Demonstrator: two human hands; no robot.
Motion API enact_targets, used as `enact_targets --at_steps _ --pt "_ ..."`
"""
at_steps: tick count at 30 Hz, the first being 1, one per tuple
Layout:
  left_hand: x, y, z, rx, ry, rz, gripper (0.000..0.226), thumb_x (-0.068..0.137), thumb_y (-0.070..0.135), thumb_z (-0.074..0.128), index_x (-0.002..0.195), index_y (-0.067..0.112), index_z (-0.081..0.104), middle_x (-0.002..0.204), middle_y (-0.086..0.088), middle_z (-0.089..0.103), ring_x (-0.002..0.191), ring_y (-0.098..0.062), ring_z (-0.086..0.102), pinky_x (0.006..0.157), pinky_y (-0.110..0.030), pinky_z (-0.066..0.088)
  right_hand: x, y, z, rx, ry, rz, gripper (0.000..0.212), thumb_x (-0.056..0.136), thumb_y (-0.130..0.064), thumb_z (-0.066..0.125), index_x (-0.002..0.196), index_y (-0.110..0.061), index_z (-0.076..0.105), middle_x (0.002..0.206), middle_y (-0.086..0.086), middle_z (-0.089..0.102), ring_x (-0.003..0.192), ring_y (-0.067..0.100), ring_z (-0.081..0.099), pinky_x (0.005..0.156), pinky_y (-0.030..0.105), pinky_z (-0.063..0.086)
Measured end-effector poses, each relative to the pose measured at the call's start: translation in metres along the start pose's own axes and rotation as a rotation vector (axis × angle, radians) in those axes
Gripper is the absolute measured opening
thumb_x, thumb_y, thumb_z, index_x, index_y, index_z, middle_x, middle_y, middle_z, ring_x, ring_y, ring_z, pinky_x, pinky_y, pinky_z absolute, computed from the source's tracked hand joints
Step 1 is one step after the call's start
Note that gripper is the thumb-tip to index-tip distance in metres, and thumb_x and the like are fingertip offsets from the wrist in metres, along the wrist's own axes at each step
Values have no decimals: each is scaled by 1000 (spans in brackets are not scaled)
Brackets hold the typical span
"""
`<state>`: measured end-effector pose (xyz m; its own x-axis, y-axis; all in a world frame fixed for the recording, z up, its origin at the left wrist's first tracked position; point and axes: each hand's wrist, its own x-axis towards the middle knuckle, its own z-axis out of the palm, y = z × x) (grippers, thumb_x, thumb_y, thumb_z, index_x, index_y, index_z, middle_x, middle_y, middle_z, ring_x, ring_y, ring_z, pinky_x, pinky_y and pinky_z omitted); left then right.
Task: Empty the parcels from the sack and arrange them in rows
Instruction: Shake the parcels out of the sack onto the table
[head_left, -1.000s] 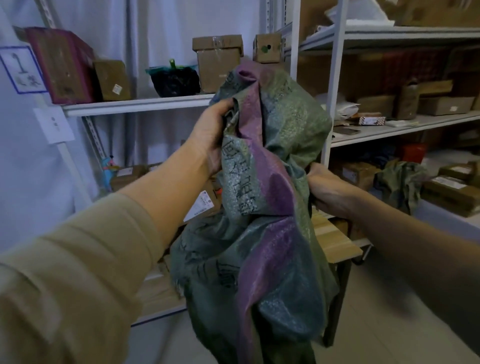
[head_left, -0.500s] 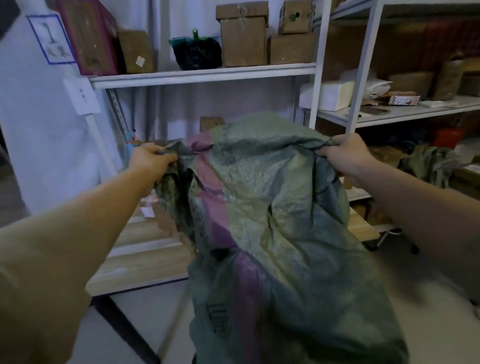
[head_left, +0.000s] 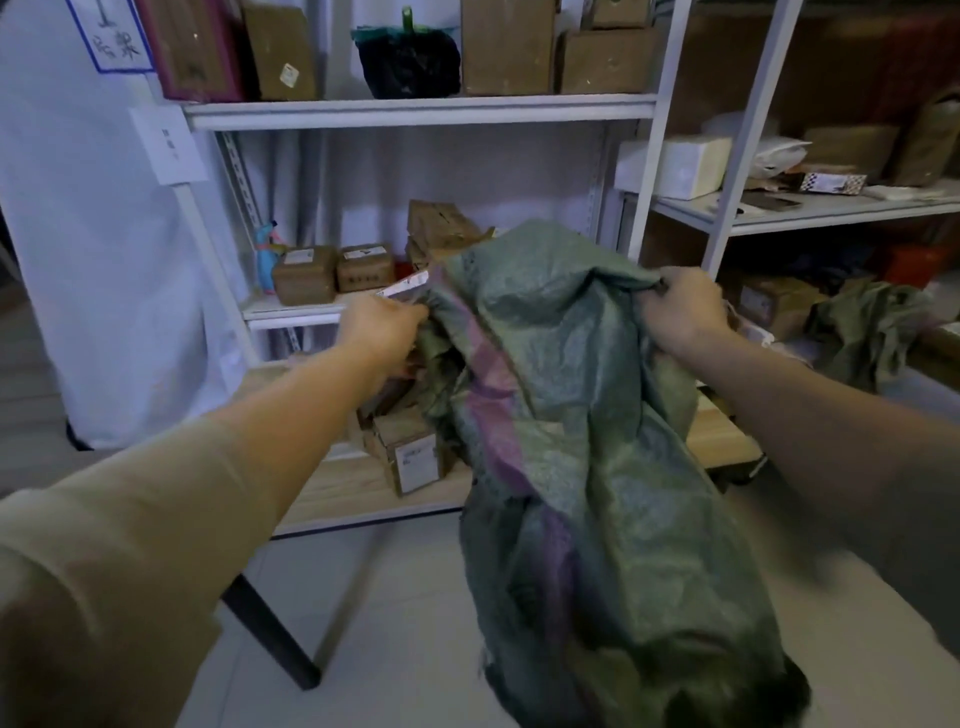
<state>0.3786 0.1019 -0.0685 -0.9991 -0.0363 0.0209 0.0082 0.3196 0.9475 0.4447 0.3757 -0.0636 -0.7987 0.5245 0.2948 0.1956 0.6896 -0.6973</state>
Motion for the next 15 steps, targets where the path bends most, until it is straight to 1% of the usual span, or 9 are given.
enact_targets --at_steps 2,4,5,7,9,10,12,13,15 --pt "-9 -1 19 -89 -156 44 21 90 35 70 87 15 70 87 -7 70 74 -24 66 63 -34 56 -8 -7 12 286 -112 49 16 100 -18 52 101 -15 68 84 4 66 73 22 61 66 34 49" --pt "-19 -4 35 -72 -355 74 53 72 54 81 111 20 70 106 3 71 96 -17 67 80 -32 55 -24 -19 22 519 -253 101 16 101 -17 53 107 -20 68 92 1 69 80 18 65 69 32 53" --pt "-25 -5 44 -54 -430 83 71 63 56 85 121 21 65 114 6 68 103 -13 65 89 -31 52 -32 -27 25 571 -344 117 18 101 -14 52 110 -20 67 98 1 71 86 20 67 72 33 55" --pt "-30 -11 64 -65 -465 117 71 66 42 88 126 22 56 119 9 63 106 -8 62 92 -23 50 -43 -39 34 647 -513 124 29 97 1 48 116 -11 67 111 12 72 104 31 67 87 43 58" --pt "-37 -15 80 -257 -386 95 59 73 17 86 124 17 57 114 4 66 98 -10 64 81 -18 53 -48 -43 38 691 -602 125 42 87 14 42 115 -4 67 123 21 66 118 38 60 103 48 49" --pt "-38 -16 85 -322 -310 76 54 75 11 84 123 12 59 110 1 67 94 -12 65 76 -19 54 -48 -41 38 698 -635 119 48 82 16 40 114 -5 68 125 22 65 120 38 59 104 46 48" --pt "-34 -21 90 -328 -163 50 46 81 9 79 123 6 61 107 -2 67 95 -17 65 80 -25 53 -47 -32 37 686 -699 54 56 77 17 40 118 -9 68 126 15 66 111 33 59 90 37 48" --pt "-32 -23 90 -333 -114 30 43 84 9 76 124 4 61 107 -3 65 98 -18 63 84 -27 50 -47 -26 36 646 -689 -8 57 78 15 46 125 -11 65 129 11 65 113 29 59 87 36 48" --pt "-26 -26 91 -386 -39 -25 38 88 9 72 123 3 60 108 -4 62 102 -19 58 88 -28 46 -48 -9 32 460 -545 -148 62 83 5 65 141 -13 51 139 5 56 127 23 53 98 34 49"
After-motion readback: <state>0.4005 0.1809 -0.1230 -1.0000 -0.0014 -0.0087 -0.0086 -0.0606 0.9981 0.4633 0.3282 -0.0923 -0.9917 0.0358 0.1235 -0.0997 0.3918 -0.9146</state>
